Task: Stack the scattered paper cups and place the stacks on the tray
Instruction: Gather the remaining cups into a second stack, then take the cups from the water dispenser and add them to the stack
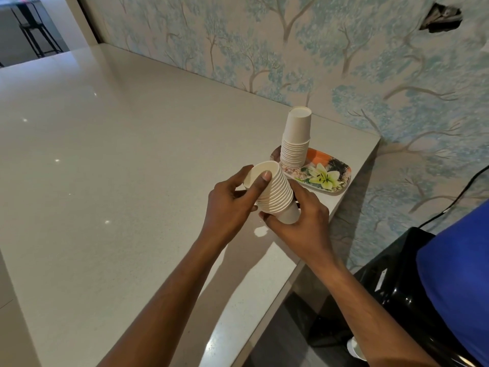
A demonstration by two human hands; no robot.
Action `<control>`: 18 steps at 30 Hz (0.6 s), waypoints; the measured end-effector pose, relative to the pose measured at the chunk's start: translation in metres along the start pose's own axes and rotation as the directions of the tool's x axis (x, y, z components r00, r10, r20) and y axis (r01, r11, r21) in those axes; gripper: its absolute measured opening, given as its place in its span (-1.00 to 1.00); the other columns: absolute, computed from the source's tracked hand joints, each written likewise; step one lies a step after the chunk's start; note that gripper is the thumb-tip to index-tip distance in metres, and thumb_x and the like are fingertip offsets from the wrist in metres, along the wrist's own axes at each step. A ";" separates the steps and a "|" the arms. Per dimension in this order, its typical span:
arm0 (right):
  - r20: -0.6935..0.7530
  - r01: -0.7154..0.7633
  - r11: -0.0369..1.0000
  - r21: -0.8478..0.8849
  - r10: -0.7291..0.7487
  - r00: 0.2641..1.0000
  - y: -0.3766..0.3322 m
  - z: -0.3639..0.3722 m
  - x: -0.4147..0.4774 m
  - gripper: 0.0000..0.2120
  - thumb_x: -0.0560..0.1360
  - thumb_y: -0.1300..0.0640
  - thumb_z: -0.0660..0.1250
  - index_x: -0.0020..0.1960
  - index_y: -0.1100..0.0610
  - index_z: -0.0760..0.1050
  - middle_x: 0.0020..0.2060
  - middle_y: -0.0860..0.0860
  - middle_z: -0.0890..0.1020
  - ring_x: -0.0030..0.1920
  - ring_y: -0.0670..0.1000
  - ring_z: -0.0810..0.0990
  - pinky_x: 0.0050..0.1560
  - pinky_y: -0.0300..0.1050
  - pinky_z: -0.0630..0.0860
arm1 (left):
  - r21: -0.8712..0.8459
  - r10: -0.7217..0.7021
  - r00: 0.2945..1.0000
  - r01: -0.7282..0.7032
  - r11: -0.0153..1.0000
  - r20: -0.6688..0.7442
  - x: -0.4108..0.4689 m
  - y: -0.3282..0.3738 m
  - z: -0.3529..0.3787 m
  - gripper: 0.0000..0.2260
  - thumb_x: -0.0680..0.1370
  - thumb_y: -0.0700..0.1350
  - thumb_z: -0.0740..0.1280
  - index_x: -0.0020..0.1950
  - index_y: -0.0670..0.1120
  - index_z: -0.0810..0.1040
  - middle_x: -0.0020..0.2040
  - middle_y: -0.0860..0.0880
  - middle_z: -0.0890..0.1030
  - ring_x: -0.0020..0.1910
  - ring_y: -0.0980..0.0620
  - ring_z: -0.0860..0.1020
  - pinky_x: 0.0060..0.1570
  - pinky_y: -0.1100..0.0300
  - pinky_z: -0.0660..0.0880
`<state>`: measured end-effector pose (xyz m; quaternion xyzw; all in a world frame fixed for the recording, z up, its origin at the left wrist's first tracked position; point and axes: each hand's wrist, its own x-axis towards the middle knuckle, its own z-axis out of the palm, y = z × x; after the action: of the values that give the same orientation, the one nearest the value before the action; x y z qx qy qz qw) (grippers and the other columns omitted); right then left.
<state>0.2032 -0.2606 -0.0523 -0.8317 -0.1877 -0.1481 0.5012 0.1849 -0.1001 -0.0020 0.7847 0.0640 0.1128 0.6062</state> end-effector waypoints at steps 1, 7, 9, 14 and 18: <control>0.000 -0.003 1.000 -0.012 0.003 1.000 0.000 -0.001 -0.003 -0.29 0.39 -0.07 0.60 0.46 -0.01 0.41 0.24 -0.08 0.60 0.21 -0.05 0.58 0.14 -0.04 0.65 | -0.007 -0.010 1.000 0.010 1.000 0.010 -0.001 0.000 0.000 -0.34 0.41 0.42 0.32 0.39 0.08 0.57 0.32 0.09 0.61 0.17 -0.02 0.65 -0.03 -0.07 0.68; -0.020 -0.041 0.998 -0.039 0.040 0.999 -0.001 -0.001 -0.014 -0.25 0.37 -0.08 0.62 0.47 -0.03 0.40 0.24 -0.08 0.59 0.19 -0.04 0.56 0.10 0.00 0.66 | -0.016 -0.025 0.998 0.026 1.000 0.052 -0.008 -0.002 -0.001 -0.30 0.38 0.44 0.30 0.40 0.07 0.55 0.32 0.05 0.61 0.21 -0.03 0.62 -0.05 -0.08 0.69; -0.030 -0.054 0.998 -0.032 0.053 0.998 -0.003 0.000 -0.017 -0.24 0.37 -0.07 0.62 0.48 -0.03 0.38 0.27 -0.08 0.58 0.23 -0.06 0.55 0.13 0.01 0.66 | -0.009 -0.026 0.998 0.027 1.000 0.060 -0.011 -0.001 -0.001 -0.30 0.39 0.43 0.30 0.42 0.09 0.53 0.33 0.06 0.60 0.23 -0.03 0.61 -0.04 -0.08 0.69; -0.067 -0.095 0.994 0.056 0.098 0.993 -0.010 -0.001 -0.023 -0.19 0.38 0.04 0.63 0.52 0.02 0.31 0.36 -0.14 0.53 0.33 -0.12 0.53 0.26 -0.06 0.61 | 0.057 0.010 0.991 -0.018 0.998 0.130 -0.019 0.000 0.001 -0.21 0.35 0.45 0.33 0.50 0.11 0.38 0.41 0.07 0.53 0.25 0.04 0.58 0.10 0.02 0.65; -0.098 -0.100 0.993 0.070 0.107 0.989 -0.013 -0.007 -0.033 -0.19 0.38 0.07 0.64 0.52 0.07 0.32 0.30 -0.17 0.55 0.27 -0.25 0.54 0.17 -0.31 0.58 | 0.108 0.032 0.965 -0.062 0.992 0.262 -0.031 -0.005 0.007 -0.10 0.30 0.30 0.49 0.56 0.09 0.24 0.47 0.08 0.45 0.30 0.08 0.53 0.13 0.21 0.59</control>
<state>0.1674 -0.2664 -0.0531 -0.8149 -0.1234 -0.1578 0.5439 0.1568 -0.1122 -0.0120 0.8277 -0.0281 0.0197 0.5601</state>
